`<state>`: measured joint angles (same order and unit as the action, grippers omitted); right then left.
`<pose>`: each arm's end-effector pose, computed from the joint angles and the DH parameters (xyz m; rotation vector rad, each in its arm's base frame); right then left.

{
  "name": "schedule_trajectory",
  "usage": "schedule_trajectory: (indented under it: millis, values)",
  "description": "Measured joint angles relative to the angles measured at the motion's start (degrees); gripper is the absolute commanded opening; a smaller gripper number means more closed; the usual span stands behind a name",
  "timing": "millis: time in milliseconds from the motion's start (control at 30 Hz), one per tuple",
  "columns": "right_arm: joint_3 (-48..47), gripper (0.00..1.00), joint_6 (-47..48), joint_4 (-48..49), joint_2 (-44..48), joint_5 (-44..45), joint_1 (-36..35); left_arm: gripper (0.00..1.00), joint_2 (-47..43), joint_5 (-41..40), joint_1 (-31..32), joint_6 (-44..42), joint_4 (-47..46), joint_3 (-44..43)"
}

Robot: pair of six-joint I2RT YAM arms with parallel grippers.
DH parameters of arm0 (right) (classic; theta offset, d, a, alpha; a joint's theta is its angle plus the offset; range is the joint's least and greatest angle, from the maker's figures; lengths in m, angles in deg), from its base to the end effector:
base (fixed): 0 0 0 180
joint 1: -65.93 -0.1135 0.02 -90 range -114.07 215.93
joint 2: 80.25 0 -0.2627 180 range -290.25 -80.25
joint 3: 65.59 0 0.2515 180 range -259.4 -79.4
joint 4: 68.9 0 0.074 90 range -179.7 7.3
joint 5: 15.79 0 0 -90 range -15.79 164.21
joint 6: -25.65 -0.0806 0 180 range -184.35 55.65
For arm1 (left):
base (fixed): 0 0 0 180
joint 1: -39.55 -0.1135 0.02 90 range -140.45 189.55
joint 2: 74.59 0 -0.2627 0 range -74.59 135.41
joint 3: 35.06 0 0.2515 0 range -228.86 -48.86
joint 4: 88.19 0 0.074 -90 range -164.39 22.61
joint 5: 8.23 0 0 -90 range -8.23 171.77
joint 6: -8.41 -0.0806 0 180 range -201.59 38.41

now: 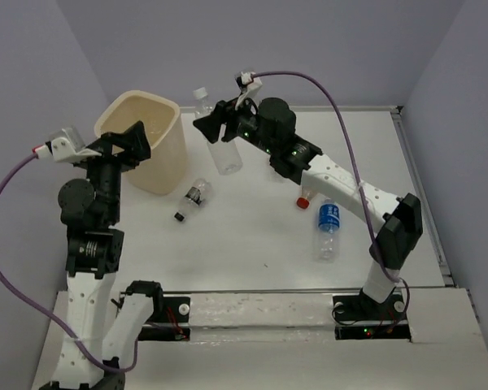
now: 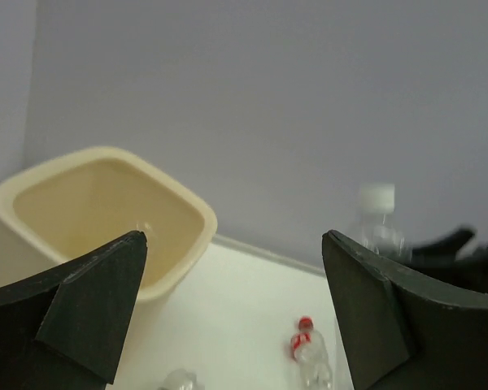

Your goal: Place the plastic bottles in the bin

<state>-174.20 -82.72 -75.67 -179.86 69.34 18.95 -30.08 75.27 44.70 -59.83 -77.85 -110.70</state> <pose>0.3132 0.3457 0.4179 -0.4674 1.5445 0.9626 0.1920 -0.0081 0.4824 -0.2740 1.1861 -0.3421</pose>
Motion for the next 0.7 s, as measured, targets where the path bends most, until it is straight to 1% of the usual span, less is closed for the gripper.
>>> schedule_trajectory:
  millis: [67, 133, 167, 267, 400, 467, 500, 600, 700]
  values:
    - [-6.58, 0.20, -0.26, 0.76, -3.23, -0.66, 0.00, 0.99, -6.91, 1.57, 0.00, 1.09, 2.21, 5.62]
    - [-13.86, 0.20, -0.74, 1.75, -7.34, -1.31, 0.00, 0.99, -13.14, 2.82, 0.00, 2.16, 6.75, 11.82]
    - [-19.23, 0.20, -0.90, 2.58, -10.51, -1.60, 0.00, 0.99, -14.64, 3.41, 0.00, 2.64, 8.17, 13.68]
    - [-33.27, 0.20, -2.19, 4.96, -19.74, -1.64, 0.00, 0.99, -19.41, 6.58, 0.00, 5.07, 16.39, 21.94]
    - [-47.06, 0.20, -6.32, 11.93, -32.00, -1.42, -0.02, 0.99, -20.61, 10.86, 0.52, 7.67, 23.47, 26.32]
    - [-52.94, 0.20, -7.63, 15.47, -38.36, -0.46, -0.28, 0.99, -20.11, 12.57, 1.31, 8.96, 24.74, 26.58]
    - [-55.21, 0.18, -7.98, 17.92, -41.18, 0.39, -0.50, 0.99, -19.80, 13.57, 2.01, 9.70, 24.74, 26.58]
    - [-58.03, 0.17, -8.61, 24.15, -48.41, 5.29, -1.68, 0.99, -19.02, 16.81, 3.69, 12.37, 23.69, 27.34]
    - [-60.11, 0.15, -11.26, 29.81, -52.59, 12.04, -2.84, 0.99, -18.40, 20.15, 4.61, 15.04, 21.51, 30.58]
